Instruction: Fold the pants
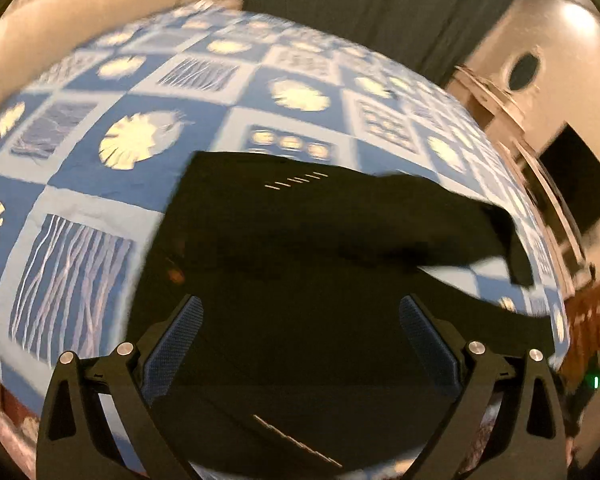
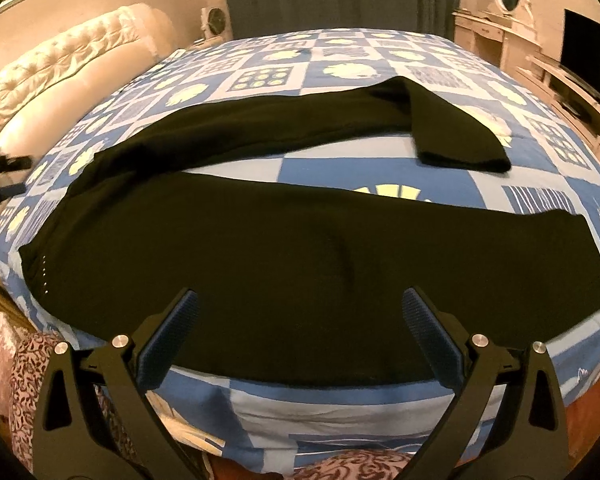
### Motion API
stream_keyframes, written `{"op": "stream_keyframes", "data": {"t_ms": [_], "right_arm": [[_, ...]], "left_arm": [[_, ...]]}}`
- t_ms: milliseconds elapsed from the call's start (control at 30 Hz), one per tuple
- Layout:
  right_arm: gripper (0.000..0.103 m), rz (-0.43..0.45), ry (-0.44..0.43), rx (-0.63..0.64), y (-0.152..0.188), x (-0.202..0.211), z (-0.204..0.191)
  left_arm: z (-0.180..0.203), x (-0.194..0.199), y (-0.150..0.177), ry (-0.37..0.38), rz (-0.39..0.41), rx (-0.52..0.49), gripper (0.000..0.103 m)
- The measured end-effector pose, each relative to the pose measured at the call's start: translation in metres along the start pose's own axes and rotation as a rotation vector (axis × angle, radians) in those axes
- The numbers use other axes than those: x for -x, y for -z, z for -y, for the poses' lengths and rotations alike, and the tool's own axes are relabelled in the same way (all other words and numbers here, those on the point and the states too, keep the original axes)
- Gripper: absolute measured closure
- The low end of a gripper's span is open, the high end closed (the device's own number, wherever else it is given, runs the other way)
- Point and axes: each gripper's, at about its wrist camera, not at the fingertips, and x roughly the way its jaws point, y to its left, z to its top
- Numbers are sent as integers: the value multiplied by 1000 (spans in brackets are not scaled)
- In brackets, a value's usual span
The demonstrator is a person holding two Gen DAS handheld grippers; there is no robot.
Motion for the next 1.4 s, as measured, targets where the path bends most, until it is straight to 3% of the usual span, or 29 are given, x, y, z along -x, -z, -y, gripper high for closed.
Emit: {"op": "stream_keyframes", "data": {"t_ms": [67, 133, 300, 533, 700, 767, 833, 867, 900, 1000, 1133, 1200, 1233, 1300, 1333, 1400], "right_arm": [[2, -10, -22, 0, -3, -3, -3], [2, -22, -41, -5, -7, -7, -5], [2, -49, -65, -1, -18, -22, -13], [2, -101, -167, -16, -35, -53, -21], [2, -95, -262, -12, -56, -65, -26], [2, -98, -299, -6, -71, -72, -29], [2, -101, -325, -1, -87, -81, -31], [2, -98, -349, 4, -97, -85, -32], [2, -97, -366, 10, -105, -88, -33], [2, -90, -370, 88, -148, -109, -42], [2, -77, -358, 227, -212, -146, -55], [2, -112, -349, 298, -246, -176, -65], [5, -137, -330, 340, -258, -194, -69], [21, -179, -283, 411, -274, -224, -76], [35, -217, -270, 445, -283, -242, -82], [40, -283, -242, 519, -291, -275, -93]], "left_arm": [[-41, -26, -23, 79, -37, 79, 5], [-70, -45, -38, 105, -45, 150, 5], [-124, -99, -72, 109, -78, 224, 5], [-124, -139, -105, 170, -64, 156, 5], [-120, -148, -113, 269, -65, 146, 6], [-115, -150, -112, 263, -62, 124, 6], [-113, -151, -112, 248, -56, 104, 24], [-113, -151, -112, 236, -61, 107, 64], [-116, -155, -111, 224, -82, 128, 80], [-125, -159, -109, 250, -95, 185, 80], [-121, -159, -113, 225, -114, 165, 80], [-114, -156, -116, 194, -109, 126, 80], [-110, -155, -117, 182, -104, 104, 81], [-104, -157, -117, 148, -105, 64, 81], [-104, -159, -117, 141, -111, 59, 81], [-108, -162, -116, 151, -114, 75, 80]]}}
